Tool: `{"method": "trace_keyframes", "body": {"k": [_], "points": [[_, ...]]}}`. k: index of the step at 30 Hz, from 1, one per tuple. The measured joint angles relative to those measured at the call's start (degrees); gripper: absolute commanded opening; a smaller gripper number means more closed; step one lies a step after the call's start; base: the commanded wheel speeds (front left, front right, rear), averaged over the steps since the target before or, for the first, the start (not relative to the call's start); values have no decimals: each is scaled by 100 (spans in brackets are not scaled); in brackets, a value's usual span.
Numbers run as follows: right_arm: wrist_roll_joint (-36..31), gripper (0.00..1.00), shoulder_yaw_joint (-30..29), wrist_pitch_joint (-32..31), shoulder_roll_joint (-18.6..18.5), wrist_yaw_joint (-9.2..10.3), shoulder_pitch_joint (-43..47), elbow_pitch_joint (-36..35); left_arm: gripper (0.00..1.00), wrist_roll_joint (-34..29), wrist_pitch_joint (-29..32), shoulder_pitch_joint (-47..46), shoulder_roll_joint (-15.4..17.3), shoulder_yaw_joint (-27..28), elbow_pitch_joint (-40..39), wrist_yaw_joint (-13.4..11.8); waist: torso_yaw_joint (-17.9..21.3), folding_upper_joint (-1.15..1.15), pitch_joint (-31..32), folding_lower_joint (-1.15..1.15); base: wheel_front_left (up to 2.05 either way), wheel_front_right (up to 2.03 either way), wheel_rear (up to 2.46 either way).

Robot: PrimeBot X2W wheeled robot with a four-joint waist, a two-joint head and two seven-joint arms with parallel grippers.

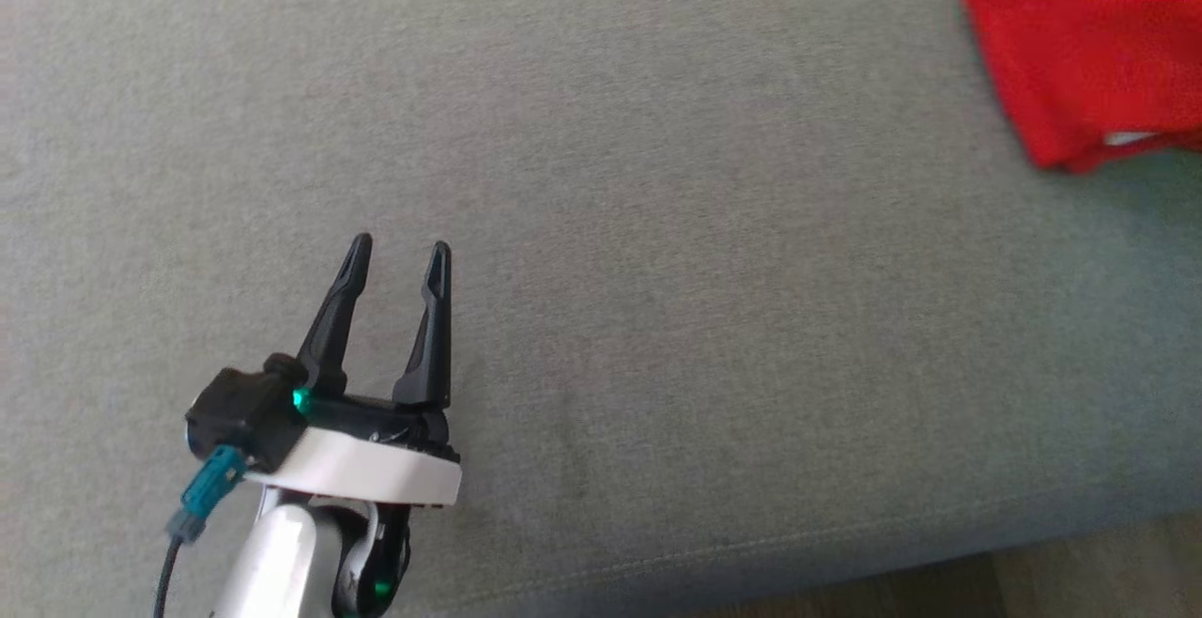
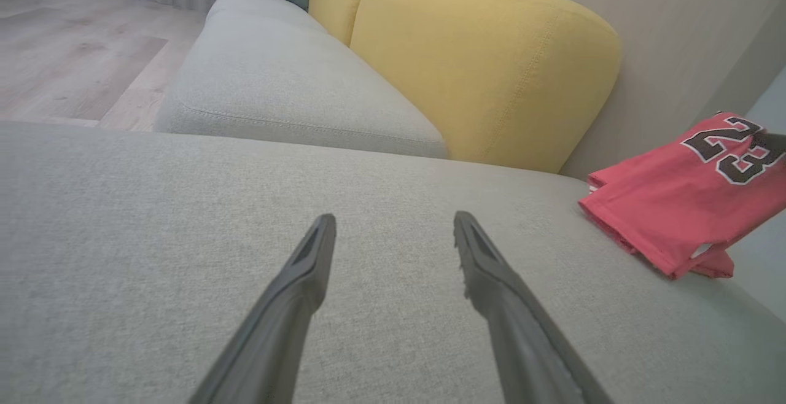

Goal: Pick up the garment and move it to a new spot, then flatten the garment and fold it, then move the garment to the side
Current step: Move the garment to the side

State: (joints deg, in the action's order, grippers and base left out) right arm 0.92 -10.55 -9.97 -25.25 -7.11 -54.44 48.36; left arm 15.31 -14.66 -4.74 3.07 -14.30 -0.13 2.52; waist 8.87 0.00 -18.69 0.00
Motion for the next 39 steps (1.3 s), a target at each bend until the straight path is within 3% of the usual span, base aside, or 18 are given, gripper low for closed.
{"method": "trace_keyframes", "body": {"k": [4, 9, 10, 11, 13, 14, 15, 21, 28, 33, 39], "points": [[-405, 0, -196, 24, -256, 0, -70, 97, 100, 14, 0, -1, 0, -14, 2, 0, -128, 0, -80, 0, 0, 0, 0], [-909, 2, -396, 87, -287, 0, -123, 215, 100, 51, 0, -2, -1, -31, 3, 0, -216, 0, -161, 0, 0, 0, 0], [-1014, 28, -491, 92, -288, 0, -123, 240, 100, 51, 0, -3, 0, -41, 3, 0, -228, 0, -176, 0, 0, 0, 0], [-1104, 48, -590, 97, -293, 0, -122, 268, 100, 51, 0, -3, -1, -52, 4, 0, -240, 0, -190, 0, 0, 0, 0], [-1260, 76, -753, 165, -291, 0, -121, 326, 100, 51, 0, -7, -1, -68, 5, 0, -261, 0, -212, 0, 0, 0, 0], [-1326, 95, -810, 200, -275, 0, -122, 343, 100, 51, 0, -7, -1, -76, 8, -1, -265, 0, -218, 0, 0, 0, 0], [-1400, 100, -866, 201, -250, 0, -122, 347, 100, 51, 0, -7, -1, -81, 10, -2, -264, 0, -220, 0, 0, 0, 0], [-1819, 100, -1206, 344, -99, 0, -127, 336, 100, 51, 0, -7, -1, -94, 20, -8, -229, 0, -213, 0, 0, 0, 0], [-1974, 100, -1218, 523, 278, 0, -130, 308, 100, 59, 0, -7, -1, -104, 46, -8, -179, 0, -140, 0, 0, 0, 0], [-1923, 100, -993, 768, 557, 0, -130, 307, 100, 59, 0, -4, -1, -66, 51, -15, -151, 0, 12, 0, 0, 0, 0], [-1385, 100, -495, 1218, 1005, 0, -116, 302, 100, 160, 0, 41, -4, 83, 43, -151, -143, 0, 330, 0, 0, 0, 0]]}}
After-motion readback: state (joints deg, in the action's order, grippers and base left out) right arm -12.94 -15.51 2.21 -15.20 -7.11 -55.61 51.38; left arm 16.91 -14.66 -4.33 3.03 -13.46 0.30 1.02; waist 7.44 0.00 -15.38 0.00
